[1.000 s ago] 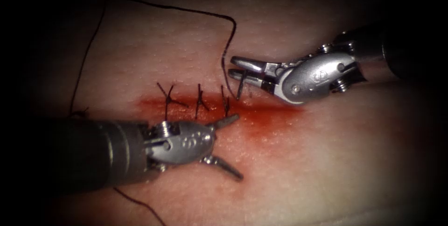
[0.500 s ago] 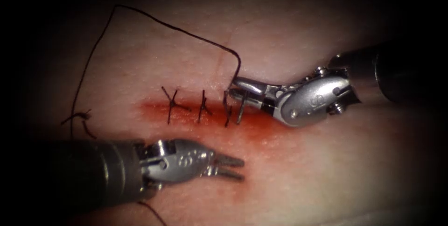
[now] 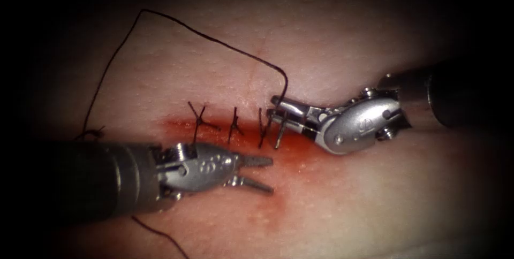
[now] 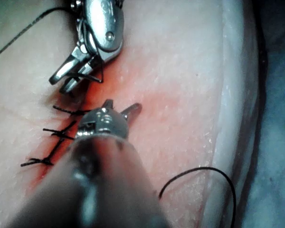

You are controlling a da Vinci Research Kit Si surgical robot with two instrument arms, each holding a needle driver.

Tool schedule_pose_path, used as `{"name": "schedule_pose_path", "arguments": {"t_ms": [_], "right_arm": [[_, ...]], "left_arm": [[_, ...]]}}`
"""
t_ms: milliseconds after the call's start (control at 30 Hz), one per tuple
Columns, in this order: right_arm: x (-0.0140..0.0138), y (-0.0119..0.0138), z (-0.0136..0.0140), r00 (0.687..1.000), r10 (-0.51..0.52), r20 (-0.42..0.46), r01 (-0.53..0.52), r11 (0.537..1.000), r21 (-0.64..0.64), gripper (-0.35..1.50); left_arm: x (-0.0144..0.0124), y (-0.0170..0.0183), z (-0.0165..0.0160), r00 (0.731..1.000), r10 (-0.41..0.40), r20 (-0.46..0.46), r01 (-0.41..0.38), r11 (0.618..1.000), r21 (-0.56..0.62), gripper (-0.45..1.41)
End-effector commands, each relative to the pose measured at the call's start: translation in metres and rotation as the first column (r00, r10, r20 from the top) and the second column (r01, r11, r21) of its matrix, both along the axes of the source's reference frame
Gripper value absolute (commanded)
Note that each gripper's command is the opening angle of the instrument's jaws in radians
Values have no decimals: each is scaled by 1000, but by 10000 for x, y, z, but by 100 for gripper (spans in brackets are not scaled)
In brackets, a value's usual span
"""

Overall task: Wound Closure
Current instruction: Insert the needle through the skin above the incision with the right end-effector.

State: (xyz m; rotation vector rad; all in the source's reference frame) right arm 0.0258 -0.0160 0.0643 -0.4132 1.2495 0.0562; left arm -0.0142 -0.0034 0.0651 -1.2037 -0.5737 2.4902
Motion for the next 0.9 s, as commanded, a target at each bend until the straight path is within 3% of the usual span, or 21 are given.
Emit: {"name": "schedule_pose_path", "arguments": {"t_ms": [33,900], "right_arm": [[7,-1,6,1000,-6,4,6,1000,8,-35],[4,-31,34,995,-59,84,45,987,154,-35]], "left_arm": [[-6,0,5,1000,0,1,0,1000,-1,15],[-6,0,5,1000,-2,-2,2,1000,-2,15]]}}
